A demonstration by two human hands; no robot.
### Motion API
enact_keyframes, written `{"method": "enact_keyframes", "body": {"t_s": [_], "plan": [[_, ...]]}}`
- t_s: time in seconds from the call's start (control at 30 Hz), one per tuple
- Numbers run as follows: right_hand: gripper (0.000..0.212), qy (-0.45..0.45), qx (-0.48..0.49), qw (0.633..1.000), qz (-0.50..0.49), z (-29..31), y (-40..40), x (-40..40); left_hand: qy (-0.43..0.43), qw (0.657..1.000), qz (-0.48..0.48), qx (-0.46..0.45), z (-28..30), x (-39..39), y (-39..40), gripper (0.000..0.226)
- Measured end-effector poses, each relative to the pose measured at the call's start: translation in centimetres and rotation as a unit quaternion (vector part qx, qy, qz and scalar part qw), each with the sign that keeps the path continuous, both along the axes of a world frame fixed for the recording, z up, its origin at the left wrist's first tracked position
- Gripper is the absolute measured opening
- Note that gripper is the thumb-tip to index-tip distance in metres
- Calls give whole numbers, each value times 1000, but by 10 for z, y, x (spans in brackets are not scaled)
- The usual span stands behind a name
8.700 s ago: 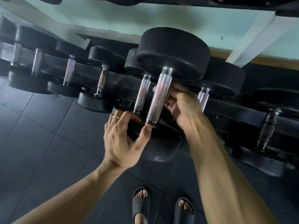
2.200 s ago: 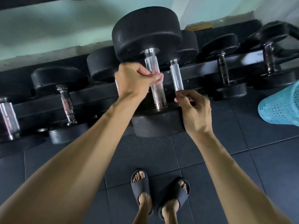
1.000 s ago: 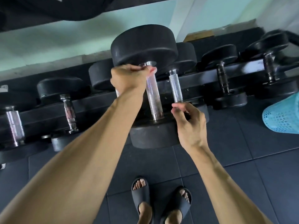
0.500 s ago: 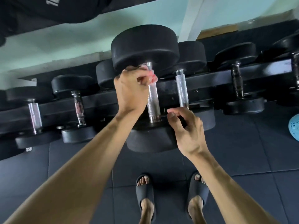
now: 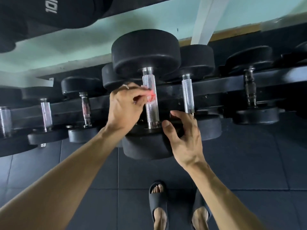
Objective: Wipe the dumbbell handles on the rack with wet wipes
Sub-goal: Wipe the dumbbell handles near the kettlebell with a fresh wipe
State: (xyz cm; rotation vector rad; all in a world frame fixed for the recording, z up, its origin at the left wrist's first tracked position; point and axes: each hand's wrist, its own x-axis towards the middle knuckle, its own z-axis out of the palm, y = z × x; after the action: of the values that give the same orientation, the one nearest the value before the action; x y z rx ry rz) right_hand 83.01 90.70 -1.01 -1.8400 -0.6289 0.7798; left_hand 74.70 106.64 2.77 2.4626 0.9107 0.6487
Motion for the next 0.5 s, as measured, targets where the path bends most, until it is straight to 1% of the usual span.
{"method": "enact_keyframes", "body": {"t_s": [0.07,0.17,0.23,0.3,0.33,0.43,0.5], "plan": [[83,16,-16,1000,7,2,1,0,6,1000,-16,8,4,2,6,11],[83,27,-19,999,12,1,0,0,-14,999,-11,45,5,27,16,10],[82,36,-20,999,9,1,0,0,1,996,8,93,2,35,14,15],[81,36,-23,999,7,1,0,0,25,993,5,117,-1,28,8,19],[81,35,-26,999,6,1,0,0,36,993,-10,115,-1,21,4,18],[81,36,-27,999,0,3,0,-1,60,989,-104,89,2,4,5,8],[82,35,-28,999,-7,4,1,-2,66,980,-145,118,7,10,20,13]]}}
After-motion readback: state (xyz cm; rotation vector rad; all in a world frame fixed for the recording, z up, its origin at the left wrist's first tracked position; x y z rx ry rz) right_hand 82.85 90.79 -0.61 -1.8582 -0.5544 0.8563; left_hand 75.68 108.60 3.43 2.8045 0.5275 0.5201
